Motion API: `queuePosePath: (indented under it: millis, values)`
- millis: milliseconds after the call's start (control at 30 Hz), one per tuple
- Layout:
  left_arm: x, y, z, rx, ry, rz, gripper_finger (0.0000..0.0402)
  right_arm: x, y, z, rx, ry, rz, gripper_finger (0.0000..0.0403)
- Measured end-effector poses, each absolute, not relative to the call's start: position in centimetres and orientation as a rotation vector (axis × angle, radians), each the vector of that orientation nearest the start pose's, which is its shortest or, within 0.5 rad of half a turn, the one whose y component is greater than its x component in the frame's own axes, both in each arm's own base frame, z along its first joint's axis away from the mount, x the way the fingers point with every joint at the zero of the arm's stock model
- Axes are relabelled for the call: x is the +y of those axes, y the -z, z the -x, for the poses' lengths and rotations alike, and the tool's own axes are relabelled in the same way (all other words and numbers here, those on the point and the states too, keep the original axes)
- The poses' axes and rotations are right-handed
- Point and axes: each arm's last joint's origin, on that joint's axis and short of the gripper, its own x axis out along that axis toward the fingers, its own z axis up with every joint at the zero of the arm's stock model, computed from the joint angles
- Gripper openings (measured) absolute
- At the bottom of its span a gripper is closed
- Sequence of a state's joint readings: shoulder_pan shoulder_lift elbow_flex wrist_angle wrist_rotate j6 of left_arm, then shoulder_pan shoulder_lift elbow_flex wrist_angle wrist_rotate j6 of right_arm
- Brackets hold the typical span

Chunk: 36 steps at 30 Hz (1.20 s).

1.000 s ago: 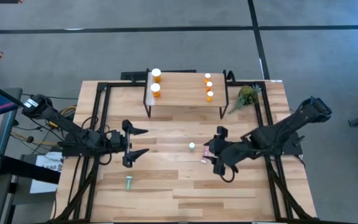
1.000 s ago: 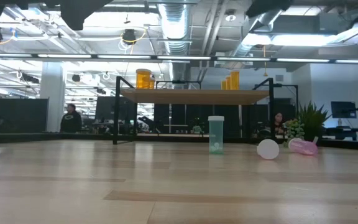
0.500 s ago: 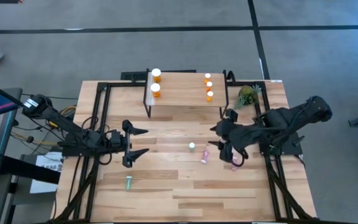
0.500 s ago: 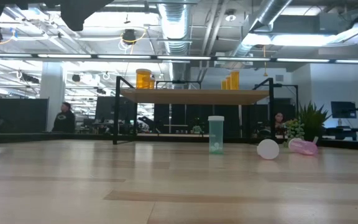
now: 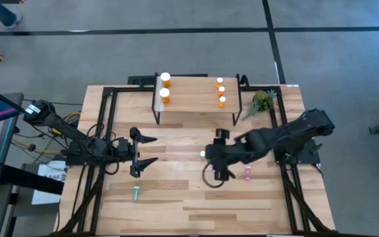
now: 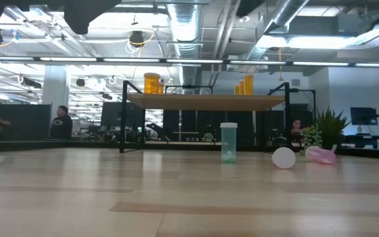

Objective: Pick and place medicine bottles onto shelf by color
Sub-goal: Put the top blue pill bottle on the shelf

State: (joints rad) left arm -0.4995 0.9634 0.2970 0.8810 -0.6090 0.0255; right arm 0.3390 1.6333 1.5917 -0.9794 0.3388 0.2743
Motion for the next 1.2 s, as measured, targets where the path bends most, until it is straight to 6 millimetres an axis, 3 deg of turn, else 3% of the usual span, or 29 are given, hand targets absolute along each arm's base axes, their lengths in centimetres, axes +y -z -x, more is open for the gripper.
queuePosePath:
  millis: [333, 600, 967, 1200]
  values:
    - [-7.6, -23.4, -17.4, -0.165, -0.112, 0.090, 0.0352, 10.0, -29.0, -35.0, 1.102, 0.067, 0.086, 0.0249]
    - [-7.6, -23.3, -17.4, -0.160, -0.115, 0.090, 0.0352, 8.5, -27.8, -36.2, 1.111, 0.080, 0.071, 0.0249]
    - [-7.6, -23.2, -17.4, -0.150, -0.114, 0.088, 0.0352, 8.0, -28.4, -36.8, 1.047, 0.025, 0.043, 0.0249]
    - [-7.6, -23.2, -17.4, -0.148, -0.114, 0.088, 0.0352, 7.7, -26.0, -35.2, 1.006, 0.033, 0.009, 0.0249]
